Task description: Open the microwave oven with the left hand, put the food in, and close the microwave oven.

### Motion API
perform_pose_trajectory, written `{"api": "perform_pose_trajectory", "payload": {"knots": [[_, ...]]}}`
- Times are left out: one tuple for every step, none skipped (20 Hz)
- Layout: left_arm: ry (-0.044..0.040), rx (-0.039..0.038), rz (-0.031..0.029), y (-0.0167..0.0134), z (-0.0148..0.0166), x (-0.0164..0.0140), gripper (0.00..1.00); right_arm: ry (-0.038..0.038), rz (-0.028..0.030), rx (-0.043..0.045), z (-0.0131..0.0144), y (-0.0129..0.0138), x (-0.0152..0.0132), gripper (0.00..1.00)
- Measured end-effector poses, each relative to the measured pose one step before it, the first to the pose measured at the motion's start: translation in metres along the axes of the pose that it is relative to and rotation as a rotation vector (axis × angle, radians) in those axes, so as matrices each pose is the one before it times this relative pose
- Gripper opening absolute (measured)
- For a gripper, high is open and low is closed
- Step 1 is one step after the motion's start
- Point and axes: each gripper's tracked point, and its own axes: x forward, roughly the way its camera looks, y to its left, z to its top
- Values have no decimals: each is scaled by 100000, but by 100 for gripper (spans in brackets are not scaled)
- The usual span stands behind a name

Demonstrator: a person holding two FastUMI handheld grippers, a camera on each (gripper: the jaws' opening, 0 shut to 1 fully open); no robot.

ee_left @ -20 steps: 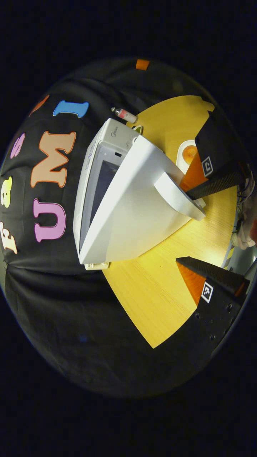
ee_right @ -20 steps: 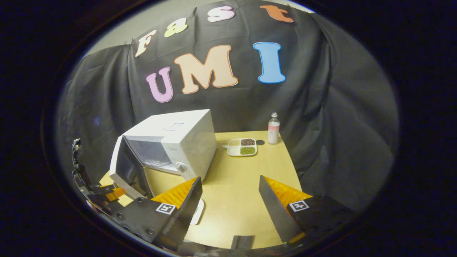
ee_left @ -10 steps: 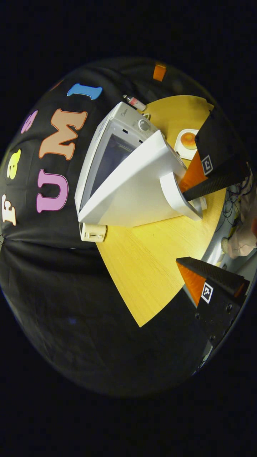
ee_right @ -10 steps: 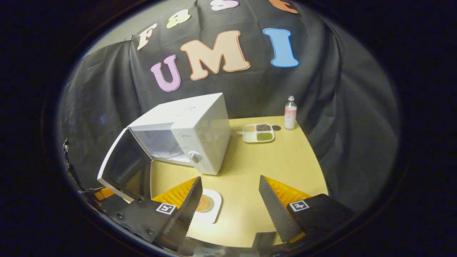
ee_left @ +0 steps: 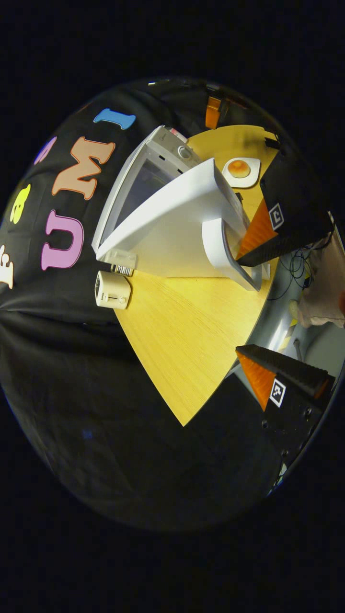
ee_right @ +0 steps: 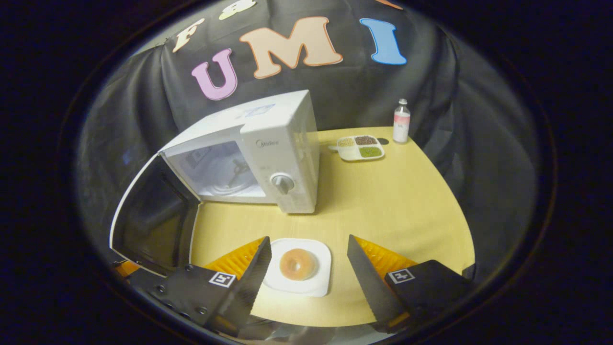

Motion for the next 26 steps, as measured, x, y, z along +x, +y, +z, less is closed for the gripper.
{"api": "perform_pose_trajectory", "payload": {"knots": [[605, -1860, -63, 1009, 145, 71, 96, 1869, -1004, -116, -699, 450, 689, 99], [255, -1645, 398, 1009, 238, 202, 96, 1511, -1019, -31, -544, 415, 679, 99], [-157, -973, 876, 1133, 218, -8, 98, 1949, -454, 366, -818, 488, 817, 99], [61, -505, 1601, 1250, 247, 200, 98, 3298, -732, 493, -1054, 332, 724, 99], [59, 43, 2249, 1352, 189, 299, 98, 3133, -581, 524, -922, 287, 874, 99], [446, 382, 2619, 1390, 349, 290, 98, 3425, -927, -301, -824, 67, 793, 99], [13, 665, 2092, 1374, 352, 97, 98, 3374, -1323, -634, -691, -32, 751, 99], [-816, 332, 1471, 1235, 613, 208, 96, 2967, -1874, -237, -665, -231, 652, 99], [-356, -40, 1466, 1063, 488, 176, 96, 2370, -1162, -300, -395, -64, 656, 95], [-550, -116, 1589, 1077, 623, 64, 96, 1718, -1420, -407, -358, -158, 621, 99], [-1230, -47, 1581, 1017, 586, 74, 96, 1863, -1185, -509, -372, -82, 412, 99], [-1619, -101, 2090, 1031, 876, 92, 96, 1955, -929, -346, -275, -55, 392, 99], [-1702, -139, 2270, 970, 726, -35, 96, 2015, -629, -81, -313, 2, 409, 99], [-2251, -248, 1980, 794, 1015, 44, 96, 1888, -430, 599, -283, 25, 438, 99], [-2635, -383, 1576, 479, 1064, -180, 95, 2303, -200, 1165, -297, 73, 318, 99], [-2791, -171, 1241, 370, 1161, 24, 96, 1855, -132, 1169, -186, 117, 311, 99], [-2904, 409, 749, 158, 904, 71, 96, 1372, -327, 809, -121, 60, 224, 99], [-2572, 1026, 538, 33, 947, 115, 95, 723, -554, 308, -30, -4, 197, 99], [-2327, 1347, 214, -174, 810, 6, 95, 411, -676, 24, 35, 45, 167, 99], [-2746, 1332, -129, -311, 1005, 0, 95, 337, -1014, 122, -48, 8, 248, 99], [-2598, 992, -295, -361, 752, 108, 95, 957, -1180, -21, -192, -48, 274, 92], [-2510, 355, -1211, -585, 766, 262, 95, 1257, -369, -371, -256, 132, 358, 99], [-1049, -36, -1387, -690, 326, 276, 95, 592, -38, -137, -208, 200, 104, 92], [-222, -469, -1925, -704, 192, 366, 94, -469, -951, -466, -58, 60, 41, 88], [363, -755, -1379, -518, -103, 370, 94, -141, -836, 343, -3, 10, -45, 84], [81, -1046, -1470, -484, 26, 358, 93, 1365, -682, 1292, -390, 110, -139, 85]]}}
